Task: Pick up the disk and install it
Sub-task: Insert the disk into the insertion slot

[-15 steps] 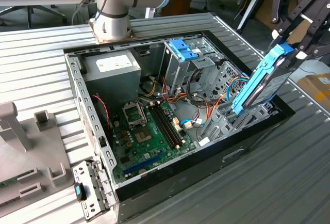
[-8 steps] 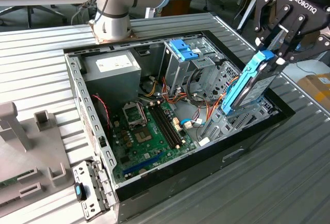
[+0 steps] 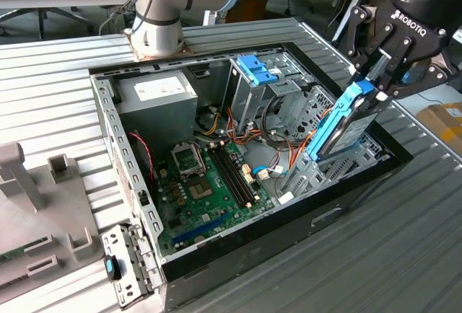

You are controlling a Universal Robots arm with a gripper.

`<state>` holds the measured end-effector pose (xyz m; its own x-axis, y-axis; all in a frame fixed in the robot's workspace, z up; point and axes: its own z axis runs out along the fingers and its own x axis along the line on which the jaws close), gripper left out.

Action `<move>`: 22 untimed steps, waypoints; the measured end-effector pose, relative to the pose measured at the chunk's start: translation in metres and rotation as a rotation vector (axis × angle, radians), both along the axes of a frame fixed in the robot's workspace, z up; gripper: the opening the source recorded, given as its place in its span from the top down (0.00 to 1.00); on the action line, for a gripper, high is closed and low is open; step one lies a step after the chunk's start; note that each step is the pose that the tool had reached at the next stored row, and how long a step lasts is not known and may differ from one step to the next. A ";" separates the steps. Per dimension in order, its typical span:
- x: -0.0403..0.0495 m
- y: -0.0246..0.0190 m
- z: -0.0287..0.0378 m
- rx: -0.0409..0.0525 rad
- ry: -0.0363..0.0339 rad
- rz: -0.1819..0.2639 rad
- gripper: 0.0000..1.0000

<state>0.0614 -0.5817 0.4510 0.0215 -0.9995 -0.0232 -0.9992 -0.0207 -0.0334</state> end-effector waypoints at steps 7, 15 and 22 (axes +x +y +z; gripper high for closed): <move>0.0002 0.0000 -0.0197 0.0001 0.0001 0.000 0.64; 0.0002 0.0000 -0.0344 -0.0001 0.0001 0.000 0.64; 0.0002 -0.0004 -0.0592 0.0000 0.0001 0.000 0.64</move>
<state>0.0616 -0.5822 0.3918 0.0215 -0.9995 -0.0232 -0.9992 -0.0207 -0.0333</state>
